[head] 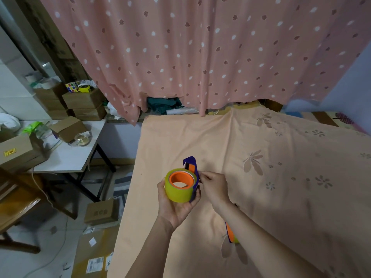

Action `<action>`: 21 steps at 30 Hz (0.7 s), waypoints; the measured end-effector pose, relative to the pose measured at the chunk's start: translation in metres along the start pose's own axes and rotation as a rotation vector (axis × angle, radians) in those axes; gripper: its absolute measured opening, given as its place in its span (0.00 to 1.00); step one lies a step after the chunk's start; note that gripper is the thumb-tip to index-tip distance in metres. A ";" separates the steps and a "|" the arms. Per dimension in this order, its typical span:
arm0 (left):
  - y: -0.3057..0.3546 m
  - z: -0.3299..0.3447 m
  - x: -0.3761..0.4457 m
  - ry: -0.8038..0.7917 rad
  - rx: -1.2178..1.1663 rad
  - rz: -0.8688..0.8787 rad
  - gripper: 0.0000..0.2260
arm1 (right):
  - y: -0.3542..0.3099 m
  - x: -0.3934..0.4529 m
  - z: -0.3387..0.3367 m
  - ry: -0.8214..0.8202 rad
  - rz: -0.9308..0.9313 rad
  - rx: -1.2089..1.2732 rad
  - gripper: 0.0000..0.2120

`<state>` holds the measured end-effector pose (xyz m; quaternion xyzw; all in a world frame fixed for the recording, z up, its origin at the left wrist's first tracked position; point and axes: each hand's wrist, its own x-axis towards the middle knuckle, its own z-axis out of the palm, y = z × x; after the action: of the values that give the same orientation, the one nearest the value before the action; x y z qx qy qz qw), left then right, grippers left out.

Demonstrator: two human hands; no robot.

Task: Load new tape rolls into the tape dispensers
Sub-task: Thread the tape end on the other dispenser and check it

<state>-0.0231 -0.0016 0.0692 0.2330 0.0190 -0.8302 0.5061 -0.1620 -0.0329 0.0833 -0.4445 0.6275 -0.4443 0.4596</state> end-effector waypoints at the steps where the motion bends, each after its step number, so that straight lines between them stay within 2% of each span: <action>1: 0.001 -0.004 0.000 0.031 0.030 0.013 0.35 | 0.003 -0.001 0.002 -0.037 0.081 0.025 0.15; 4: 0.001 -0.014 0.000 0.121 0.174 0.025 0.32 | 0.013 -0.002 0.005 -0.158 0.343 0.127 0.21; 7: -0.007 -0.024 0.002 0.175 0.427 0.008 0.30 | 0.035 -0.006 0.008 -0.248 0.455 0.171 0.15; 13: -0.035 -0.048 0.009 0.276 0.718 -0.136 0.23 | 0.089 -0.008 0.013 -0.149 0.696 0.205 0.10; 16: -0.044 -0.058 0.012 0.333 0.800 -0.177 0.22 | 0.103 -0.012 0.007 -0.142 0.669 0.152 0.07; 19: -0.051 -0.067 0.015 0.373 0.823 -0.206 0.23 | 0.113 -0.012 0.001 -0.128 0.666 0.170 0.13; 21: -0.054 -0.074 0.016 0.379 0.856 -0.228 0.23 | 0.103 -0.024 0.016 -0.011 0.666 0.340 0.18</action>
<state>-0.0483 0.0311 -0.0140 0.5639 -0.2069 -0.7567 0.2580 -0.1570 0.0090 -0.0145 -0.1356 0.6523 -0.3660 0.6497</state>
